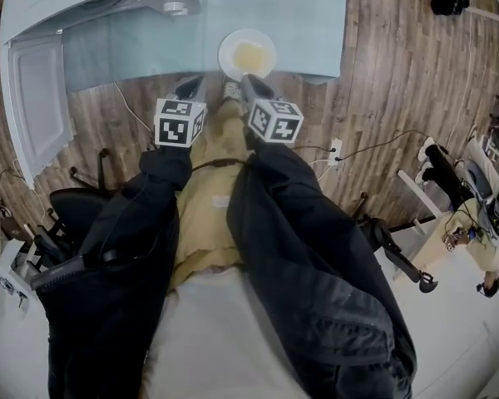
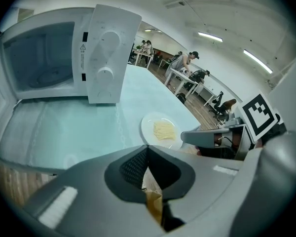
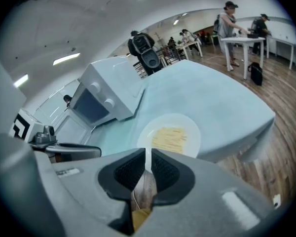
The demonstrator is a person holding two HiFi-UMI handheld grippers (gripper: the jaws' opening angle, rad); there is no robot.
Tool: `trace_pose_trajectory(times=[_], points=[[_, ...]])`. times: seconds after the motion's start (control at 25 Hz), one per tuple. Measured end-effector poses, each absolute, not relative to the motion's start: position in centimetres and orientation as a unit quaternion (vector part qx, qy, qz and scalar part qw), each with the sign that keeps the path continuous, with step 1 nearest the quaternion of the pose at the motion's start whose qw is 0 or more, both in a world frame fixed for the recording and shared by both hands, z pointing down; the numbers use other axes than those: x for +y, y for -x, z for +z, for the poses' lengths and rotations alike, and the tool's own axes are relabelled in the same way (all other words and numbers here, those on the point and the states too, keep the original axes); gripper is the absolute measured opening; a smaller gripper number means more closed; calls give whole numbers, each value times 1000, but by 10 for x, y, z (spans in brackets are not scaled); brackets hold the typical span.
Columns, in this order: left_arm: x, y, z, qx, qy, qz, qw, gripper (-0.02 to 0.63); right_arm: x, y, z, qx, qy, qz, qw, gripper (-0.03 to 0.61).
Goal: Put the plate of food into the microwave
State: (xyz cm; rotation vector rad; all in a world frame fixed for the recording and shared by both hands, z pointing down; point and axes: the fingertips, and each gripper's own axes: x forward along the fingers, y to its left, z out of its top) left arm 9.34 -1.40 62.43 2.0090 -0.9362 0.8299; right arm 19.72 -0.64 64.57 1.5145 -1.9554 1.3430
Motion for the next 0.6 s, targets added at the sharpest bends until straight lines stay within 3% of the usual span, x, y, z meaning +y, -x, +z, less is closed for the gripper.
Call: trace_pose_trajectory(times=[0.36,0.6], points=[[-11,-106,629,-350,-790,333,377,2,11,-242,672,-594,-588,544,69,49],[-7,-104,629,-348,-789,337,378,2,21,-241,694,-544,-577,609,-2,107]])
